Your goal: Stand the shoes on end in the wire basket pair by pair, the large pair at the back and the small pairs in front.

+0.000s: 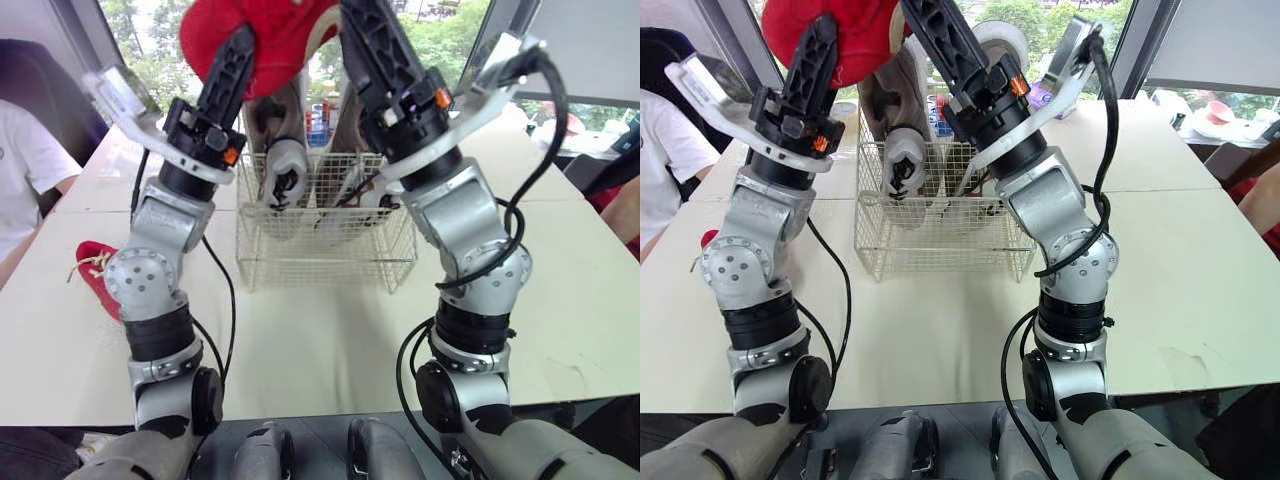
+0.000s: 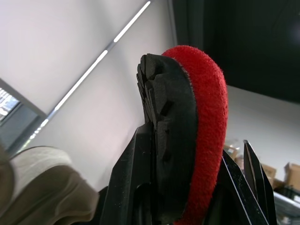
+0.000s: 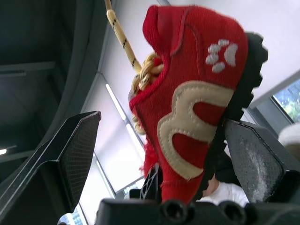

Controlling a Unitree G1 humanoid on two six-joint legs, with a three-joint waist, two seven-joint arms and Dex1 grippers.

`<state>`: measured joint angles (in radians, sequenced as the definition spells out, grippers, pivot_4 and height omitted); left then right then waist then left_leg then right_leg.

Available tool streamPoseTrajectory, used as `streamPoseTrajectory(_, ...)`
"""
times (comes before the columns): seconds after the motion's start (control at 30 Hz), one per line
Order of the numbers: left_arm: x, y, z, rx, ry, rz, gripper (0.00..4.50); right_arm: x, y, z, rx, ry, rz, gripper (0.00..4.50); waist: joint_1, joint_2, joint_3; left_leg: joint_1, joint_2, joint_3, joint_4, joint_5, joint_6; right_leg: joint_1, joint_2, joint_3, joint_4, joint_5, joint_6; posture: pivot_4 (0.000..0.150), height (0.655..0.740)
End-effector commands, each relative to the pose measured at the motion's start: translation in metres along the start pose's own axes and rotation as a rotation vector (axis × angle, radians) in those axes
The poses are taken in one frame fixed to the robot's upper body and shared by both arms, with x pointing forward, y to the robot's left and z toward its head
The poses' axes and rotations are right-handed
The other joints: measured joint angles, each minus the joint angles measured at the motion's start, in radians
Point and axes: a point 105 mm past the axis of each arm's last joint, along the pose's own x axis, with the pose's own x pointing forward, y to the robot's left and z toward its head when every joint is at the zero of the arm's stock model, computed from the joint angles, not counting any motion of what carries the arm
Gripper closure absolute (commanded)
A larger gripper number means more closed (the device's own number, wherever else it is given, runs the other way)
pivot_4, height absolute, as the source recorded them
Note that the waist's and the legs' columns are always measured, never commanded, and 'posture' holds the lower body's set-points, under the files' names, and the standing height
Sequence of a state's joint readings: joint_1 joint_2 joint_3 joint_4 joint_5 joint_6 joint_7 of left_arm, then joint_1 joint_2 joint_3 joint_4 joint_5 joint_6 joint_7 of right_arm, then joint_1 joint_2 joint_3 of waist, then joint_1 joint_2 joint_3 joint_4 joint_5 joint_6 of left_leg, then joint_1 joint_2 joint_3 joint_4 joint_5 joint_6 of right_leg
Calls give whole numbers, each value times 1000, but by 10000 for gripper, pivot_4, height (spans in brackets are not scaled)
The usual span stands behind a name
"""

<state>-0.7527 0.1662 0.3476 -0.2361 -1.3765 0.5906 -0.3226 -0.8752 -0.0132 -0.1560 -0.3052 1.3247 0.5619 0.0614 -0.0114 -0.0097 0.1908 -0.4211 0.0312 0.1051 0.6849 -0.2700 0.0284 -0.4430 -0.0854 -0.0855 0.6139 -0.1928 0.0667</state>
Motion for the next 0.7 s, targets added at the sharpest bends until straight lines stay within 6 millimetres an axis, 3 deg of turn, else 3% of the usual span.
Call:
streamPoseTrajectory(0.03,4,-14,-11,-28,38,-51,41536,7,16,22,-63,-86,54,499,2,0,0,0,0,0,0,0,0,0,0,0,0,0,0,1500,7400)
streamPoseTrajectory(0.13,7,-19,2,-40,-19,-68,41536,7,13,18,-81,-77,40,499,1,0,0,-1,-1,0,0,0,0,0,-1,0,-1,0,0,1500,7400)
streamPoseTrajectory(0.37,8,-25,6,-50,-33,-80,41536,11,12,12,-152,-51,32,499,-1,0,0,-1,0,0,0,0,0,0,0,0,0,0,0,1500,7400)
streamPoseTrajectory(0.7,8,-42,-7,-84,8,-140,41536,14,14,5,-103,-38,41,499,0,0,0,-1,0,0,0,0,0,0,0,0,0,0,0,1500,7400)
